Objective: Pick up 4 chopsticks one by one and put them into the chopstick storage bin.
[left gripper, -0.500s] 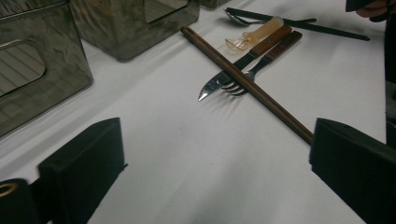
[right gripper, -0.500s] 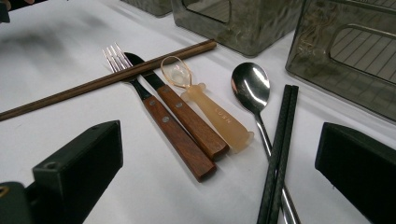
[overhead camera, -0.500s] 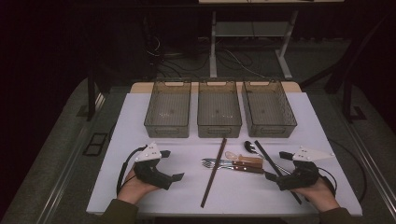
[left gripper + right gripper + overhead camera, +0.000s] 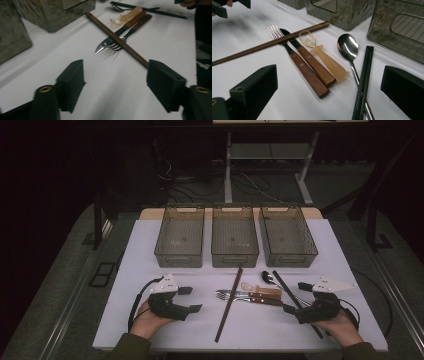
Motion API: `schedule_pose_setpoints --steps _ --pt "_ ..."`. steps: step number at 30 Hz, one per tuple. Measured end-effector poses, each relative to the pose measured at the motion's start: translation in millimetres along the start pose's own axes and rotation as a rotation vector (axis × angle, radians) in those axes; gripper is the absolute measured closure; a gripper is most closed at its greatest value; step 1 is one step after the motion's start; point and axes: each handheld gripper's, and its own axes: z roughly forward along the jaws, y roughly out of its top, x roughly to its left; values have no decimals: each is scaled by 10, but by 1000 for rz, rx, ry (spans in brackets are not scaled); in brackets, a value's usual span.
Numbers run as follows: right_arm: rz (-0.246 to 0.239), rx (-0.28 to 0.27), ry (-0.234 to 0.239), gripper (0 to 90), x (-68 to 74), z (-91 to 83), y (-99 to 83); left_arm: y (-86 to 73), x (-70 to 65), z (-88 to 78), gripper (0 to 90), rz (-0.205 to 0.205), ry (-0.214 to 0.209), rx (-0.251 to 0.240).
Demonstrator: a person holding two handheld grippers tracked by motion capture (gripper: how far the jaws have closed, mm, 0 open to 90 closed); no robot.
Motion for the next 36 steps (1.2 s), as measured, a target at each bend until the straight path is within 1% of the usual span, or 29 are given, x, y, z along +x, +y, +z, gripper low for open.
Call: schedule_pose_setpoints --steps 2,3,5,6,7,8,9,10,12,14,17,20,22,24,25,26,29,30,32,33,35,36 --pt "2 -3 2 5 -2 -2 11 9 -26 17 390 3 -17 4" --pt "6 -9 2 6 -5 0 16 9 -26 17 424 3 -17 4" --pt "10 -10 -4 5 -10 7 21 22 -51 42 473 3 -43 9" --pt "9 -9 -10 5 -13 10 20 28 -57 54 512 3 -55 6" --pt "9 -9 -10 5 -13 10 20 28 -57 54 550 3 -55 6" --pt "13 -11 -9 6 -16 8 19 49 -74 81 584 6 -67 5" --pt "13 -12 -10 6 -17 7 18 49 -74 81 628 6 -67 5" --pt "12 -11 -11 5 -18 7 17 72 -103 104 663 18 -60 5" --pt "12 -9 -12 6 -23 8 16 87 -118 134 749 19 -72 7" --pt "16 -7 -10 6 -20 9 14 106 -141 160 812 16 -71 17" --pt "13 -6 -11 5 -13 11 15 130 -166 188 890 13 -99 9" --pt "12 -7 -12 6 -14 14 17 149 -197 239 899 15 -122 12" --pt "13 -5 -12 6 -17 17 17 152 -213 264 898 13 -128 16" --pt "16 -6 -12 5 -17 18 17 161 -260 351 898 24 -142 41" --pt "15 -6 -12 6 -18 19 16 161 -260 351 899 24 -142 41" --pt "18 -4 -14 6 -17 18 17 170 -297 412 899 33 -151 53" --pt "21 -4 -16 5 -16 20 16 184 -342 493 899 48 -159 82" --pt "21 -4 -16 5 -15 19 16 184 -342 493 899 48 -159 82" --pt "23 -4 -18 6 -14 21 17 188 -373 546 899 60 -166 101" --pt "22 -5 -18 5 -14 21 17 189 -409 597 899 68 -174 121" --pt "22 -6 -17 5 -15 20 16 187 -431 624 899 69 -178 126" --pt "21 -7 -18 5 -16 19 17 191 -463 673 899 79 -186 141"
